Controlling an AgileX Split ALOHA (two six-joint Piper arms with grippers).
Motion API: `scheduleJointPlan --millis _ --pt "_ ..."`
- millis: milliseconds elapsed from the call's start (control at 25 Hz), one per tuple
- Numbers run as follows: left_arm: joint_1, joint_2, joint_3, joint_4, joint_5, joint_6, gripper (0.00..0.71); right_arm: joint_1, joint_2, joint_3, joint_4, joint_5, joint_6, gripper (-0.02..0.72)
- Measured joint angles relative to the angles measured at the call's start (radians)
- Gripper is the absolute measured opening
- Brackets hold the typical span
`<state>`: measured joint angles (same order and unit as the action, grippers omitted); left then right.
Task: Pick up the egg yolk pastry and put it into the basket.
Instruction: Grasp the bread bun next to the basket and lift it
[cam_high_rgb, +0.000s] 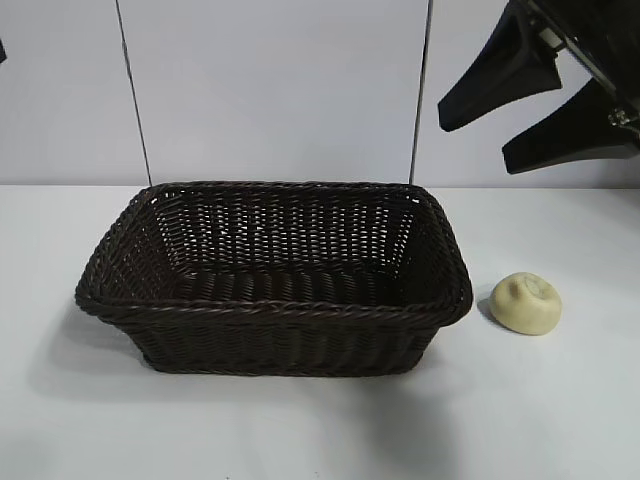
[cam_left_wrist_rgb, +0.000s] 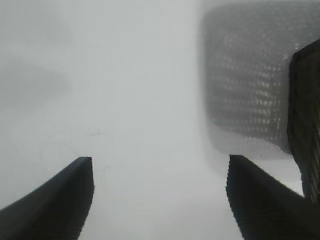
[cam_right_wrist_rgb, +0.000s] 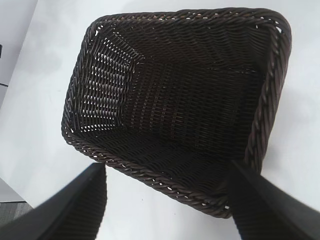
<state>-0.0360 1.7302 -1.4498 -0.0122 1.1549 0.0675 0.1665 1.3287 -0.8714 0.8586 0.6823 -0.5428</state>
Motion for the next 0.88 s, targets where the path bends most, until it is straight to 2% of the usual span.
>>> scheduleJointPlan --millis 240,440,600,880 --pt "0.0 -0.074 0.0 -0.003 0.068 -0.003 0.539 0.0 0.0 0.0 0.0 0.0 0.0 0.496" --pt "0.0 -0.22 0.028 -0.003 0.074 -0.005 0.539 0.0 0.0 0.0 -0.003 0.003 0.0 0.496" --pt "0.0 -0.389 0.134 -0.003 0.079 -0.006 0.539 0.0 0.0 0.0 -0.01 0.007 0.0 0.496" --pt "0.0 -0.727 0.422 -0.003 0.084 -0.006 0.539 0.0 0.0 0.0 -0.018 0.007 0.0 0.496"
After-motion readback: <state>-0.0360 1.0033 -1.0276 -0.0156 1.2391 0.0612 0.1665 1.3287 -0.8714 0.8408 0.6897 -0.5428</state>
